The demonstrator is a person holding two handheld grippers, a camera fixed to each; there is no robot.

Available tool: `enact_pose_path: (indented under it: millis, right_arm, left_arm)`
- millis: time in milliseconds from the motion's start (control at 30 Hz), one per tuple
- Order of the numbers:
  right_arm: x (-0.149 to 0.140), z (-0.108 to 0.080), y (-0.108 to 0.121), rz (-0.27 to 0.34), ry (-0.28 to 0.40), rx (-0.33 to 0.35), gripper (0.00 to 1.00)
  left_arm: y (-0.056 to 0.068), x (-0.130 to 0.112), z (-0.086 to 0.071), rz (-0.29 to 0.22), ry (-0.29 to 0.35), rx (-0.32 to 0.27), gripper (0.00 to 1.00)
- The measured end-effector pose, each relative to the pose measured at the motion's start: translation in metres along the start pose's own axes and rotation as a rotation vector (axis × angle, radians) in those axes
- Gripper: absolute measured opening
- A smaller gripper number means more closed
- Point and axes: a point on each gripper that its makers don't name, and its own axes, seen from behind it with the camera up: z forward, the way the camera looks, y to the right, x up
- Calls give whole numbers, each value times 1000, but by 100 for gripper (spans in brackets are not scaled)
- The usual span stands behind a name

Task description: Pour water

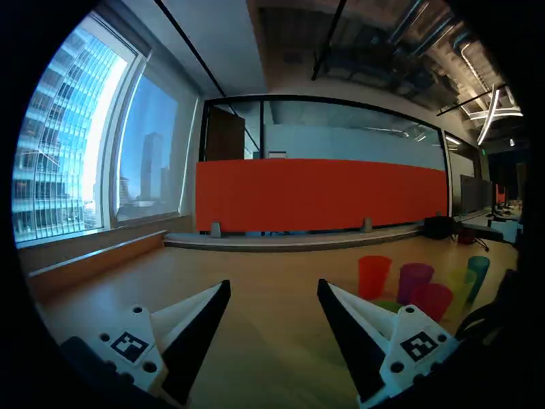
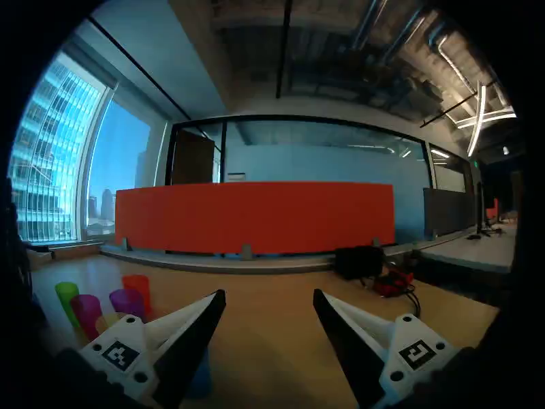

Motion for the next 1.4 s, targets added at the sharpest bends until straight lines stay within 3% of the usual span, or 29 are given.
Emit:
enact_pose_path:
  millis: [500, 1400]
  right_arm:
    - [-18, 3, 2, -16, -48, -4, 100]
    - [-18, 3, 2, -14, -51, -10, 100]
  left_arm:
    - [1, 0, 0, 0, 0, 0, 94]
    - [1, 0, 0, 0, 0, 0, 94]
